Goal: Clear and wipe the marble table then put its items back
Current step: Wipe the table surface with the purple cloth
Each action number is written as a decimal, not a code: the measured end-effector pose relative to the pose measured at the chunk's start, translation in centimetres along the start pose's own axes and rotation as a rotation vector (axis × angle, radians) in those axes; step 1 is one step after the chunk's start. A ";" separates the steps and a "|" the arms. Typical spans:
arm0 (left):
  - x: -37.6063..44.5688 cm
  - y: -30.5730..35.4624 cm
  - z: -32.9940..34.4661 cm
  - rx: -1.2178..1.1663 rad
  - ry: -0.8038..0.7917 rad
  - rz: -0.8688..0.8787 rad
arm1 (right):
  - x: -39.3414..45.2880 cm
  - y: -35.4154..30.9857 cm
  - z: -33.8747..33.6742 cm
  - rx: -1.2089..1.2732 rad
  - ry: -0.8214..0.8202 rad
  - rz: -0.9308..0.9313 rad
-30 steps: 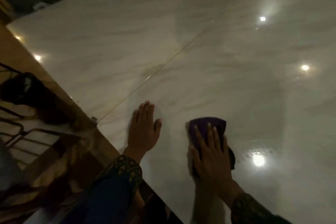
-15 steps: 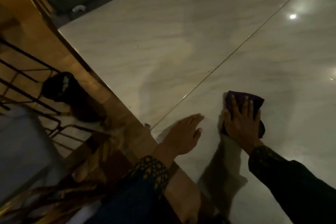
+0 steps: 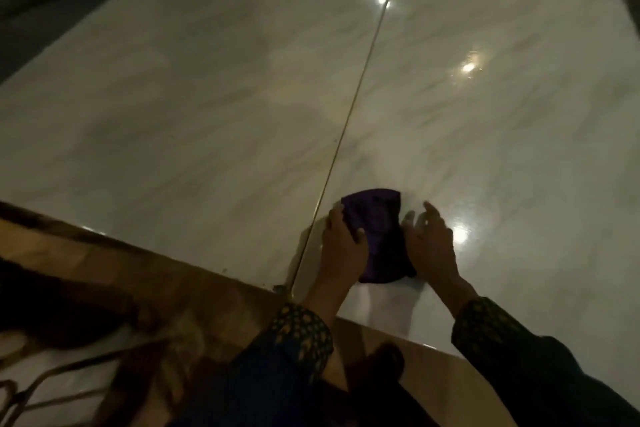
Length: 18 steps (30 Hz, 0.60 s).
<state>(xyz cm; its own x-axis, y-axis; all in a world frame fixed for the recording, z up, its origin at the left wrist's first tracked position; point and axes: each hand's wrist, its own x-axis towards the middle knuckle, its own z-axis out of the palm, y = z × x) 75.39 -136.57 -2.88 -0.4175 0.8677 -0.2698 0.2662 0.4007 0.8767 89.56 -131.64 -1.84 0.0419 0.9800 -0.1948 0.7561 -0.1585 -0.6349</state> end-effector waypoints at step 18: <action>4.1 2.5 0.0 -0.044 -0.187 -0.175 | -1.7 -0.1 -1.3 0.501 -0.409 0.294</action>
<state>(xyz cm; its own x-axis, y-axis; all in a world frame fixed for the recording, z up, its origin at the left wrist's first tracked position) 74.33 -132.07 -1.80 -0.2848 0.8272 -0.4844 0.1645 0.5400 0.8254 90.21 -133.11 -0.46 -0.1247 0.7795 -0.6138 0.3560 -0.5423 -0.7610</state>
